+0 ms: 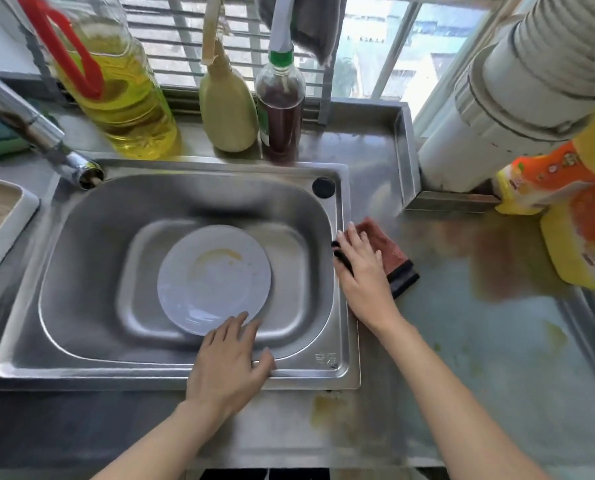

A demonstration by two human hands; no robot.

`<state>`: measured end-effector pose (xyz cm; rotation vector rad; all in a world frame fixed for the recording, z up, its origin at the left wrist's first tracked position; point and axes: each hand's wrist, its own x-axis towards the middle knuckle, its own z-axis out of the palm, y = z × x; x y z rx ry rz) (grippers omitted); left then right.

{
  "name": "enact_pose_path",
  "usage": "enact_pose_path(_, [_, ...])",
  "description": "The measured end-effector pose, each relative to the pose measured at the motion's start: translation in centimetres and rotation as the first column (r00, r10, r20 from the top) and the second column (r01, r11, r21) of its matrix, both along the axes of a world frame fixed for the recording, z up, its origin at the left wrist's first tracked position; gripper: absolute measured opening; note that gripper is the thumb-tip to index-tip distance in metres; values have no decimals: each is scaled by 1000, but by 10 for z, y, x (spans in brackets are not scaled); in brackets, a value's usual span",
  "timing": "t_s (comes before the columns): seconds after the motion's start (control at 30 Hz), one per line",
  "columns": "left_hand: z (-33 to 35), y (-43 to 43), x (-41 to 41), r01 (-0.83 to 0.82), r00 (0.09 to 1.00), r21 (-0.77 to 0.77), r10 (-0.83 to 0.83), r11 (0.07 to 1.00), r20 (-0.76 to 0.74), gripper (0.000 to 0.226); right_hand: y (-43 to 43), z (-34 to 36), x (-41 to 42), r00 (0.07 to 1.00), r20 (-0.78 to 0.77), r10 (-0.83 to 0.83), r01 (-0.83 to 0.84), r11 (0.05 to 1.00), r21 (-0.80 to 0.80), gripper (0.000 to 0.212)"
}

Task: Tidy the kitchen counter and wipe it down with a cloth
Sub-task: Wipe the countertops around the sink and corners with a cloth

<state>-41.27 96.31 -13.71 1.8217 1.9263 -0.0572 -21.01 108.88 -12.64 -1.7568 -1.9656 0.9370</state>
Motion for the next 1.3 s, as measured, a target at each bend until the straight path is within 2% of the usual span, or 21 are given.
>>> enact_pose_path(0.07, [-2,1,0,-58,998,-22,58,998,0,79,-21,-2,5,997,64,45,-46,999,26,49])
enact_pose_path(0.17, [-4,2,0,-77,997,-12,76,997,-23,79,9,-5,3,988,143,58,-60,998,9,48])
enact_pose_path(0.3, [-3,3,3,-77,996,26,78,997,-49,59,50,-6,-15,991,129,-40,42,999,-11,45])
enact_pose_path(0.37, [-1,3,3,-67,996,-3,67,998,-55,48,26,-8,-21,991,102,-84,84,996,8,44])
enact_pose_path(0.43, [-1,4,3,-56,998,-13,55,998,-40,47,-23,-7,-18,993,56,-108,107,994,19,44])
enact_pose_path(0.5, [1,4,3,-56,998,-30,56,998,-20,44,-78,-3,-9,997,40,-68,69,998,-7,46])
enact_pose_path(0.57, [1,3,2,-38,999,-27,37,999,-7,43,-119,-2,11,993,114,-12,13,1000,-9,52])
enact_pose_path(0.6, [1,2,0,-12,1000,-8,11,1000,-7,49,-127,-2,26,986,164,-20,22,1000,-14,56])
enact_pose_path(0.7, [2,-1,1,127,991,64,-128,990,24,71,-109,-5,79,938,307,-161,186,981,-54,55])
enact_pose_path(0.77, [2,2,10,210,972,97,-219,973,86,67,-88,-3,99,894,336,-296,347,932,-104,48])
enact_pose_path(0.83, [2,7,20,246,960,129,-260,961,107,59,-82,3,88,878,240,-415,447,889,-97,46])
enact_pose_path(0.9, [3,9,26,201,970,157,-219,967,106,54,-95,15,57,873,-20,-487,479,865,-146,43])
enact_pose_path(0.97, [4,9,27,150,979,173,-170,973,111,52,-126,23,24,907,-178,-381,358,922,-146,41])
enact_pose_path(1.0, [4,8,27,142,980,177,-164,974,112,52,-146,23,12,948,-176,-266,252,963,-97,41])
enact_pose_path(1.07, [3,7,26,145,979,177,-167,974,116,53,-174,15,14,994,-57,-99,97,995,-37,44])
enact_pose_path(1.13, [3,8,25,145,978,150,-165,978,127,55,-174,6,47,992,110,-69,72,997,-30,52])
enact_pose_path(1.2, [3,8,24,151,977,125,-167,981,132,57,-162,3,89,961,204,-185,194,981,-24,54])
enact_pose_path(1.3, [4,8,22,178,971,134,-197,975,138,58,-146,2,115,864,264,-429,454,890,-41,45])
